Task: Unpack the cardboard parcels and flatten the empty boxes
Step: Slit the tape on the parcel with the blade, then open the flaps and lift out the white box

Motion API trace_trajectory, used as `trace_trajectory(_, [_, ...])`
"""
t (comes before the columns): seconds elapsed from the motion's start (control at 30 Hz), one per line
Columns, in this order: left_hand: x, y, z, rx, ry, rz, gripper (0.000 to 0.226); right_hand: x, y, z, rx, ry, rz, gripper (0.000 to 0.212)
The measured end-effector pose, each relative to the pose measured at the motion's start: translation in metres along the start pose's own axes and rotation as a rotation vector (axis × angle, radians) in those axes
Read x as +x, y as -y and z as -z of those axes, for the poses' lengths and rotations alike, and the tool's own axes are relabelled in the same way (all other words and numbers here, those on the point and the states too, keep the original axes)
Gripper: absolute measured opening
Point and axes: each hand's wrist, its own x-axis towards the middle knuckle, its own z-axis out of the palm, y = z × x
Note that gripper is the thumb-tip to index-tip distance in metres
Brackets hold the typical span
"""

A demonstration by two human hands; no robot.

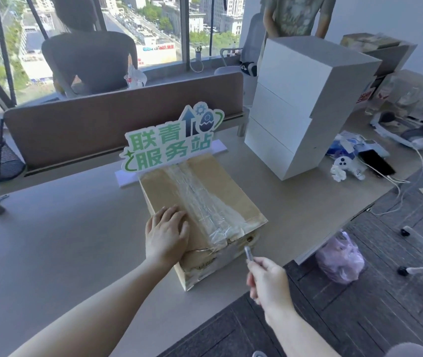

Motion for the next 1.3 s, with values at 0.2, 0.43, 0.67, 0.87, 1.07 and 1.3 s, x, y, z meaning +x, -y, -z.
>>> trace_trajectory(0.2, [0.036,-0.006,0.006,-0.014,-0.025,0.094,0.038,0.112,0.014,0.056,-0.221,-0.151,0.004,0.014])
trace_trajectory(0.43, [0.091,-0.016,0.004,0.066,0.055,0.175,0.044,0.241,0.031,0.056,-0.499,-0.031,0.032,0.009])
trace_trajectory(0.67, [0.127,-0.023,0.0,0.153,0.087,0.334,0.051,0.318,0.026,0.047,-0.788,0.162,0.061,0.022])
trace_trajectory(0.87, [0.132,-0.026,-0.001,0.221,0.067,0.386,0.054,0.333,0.037,0.047,-1.165,0.262,0.087,0.019])
trace_trajectory(1.07, [0.154,-0.019,0.006,0.229,0.074,0.404,0.064,0.321,0.131,-0.015,-0.674,0.258,0.545,0.015])
trace_trajectory(1.3, [0.183,-0.007,0.005,0.091,0.021,0.44,0.038,0.293,0.185,-0.128,-0.953,0.64,0.865,0.045])
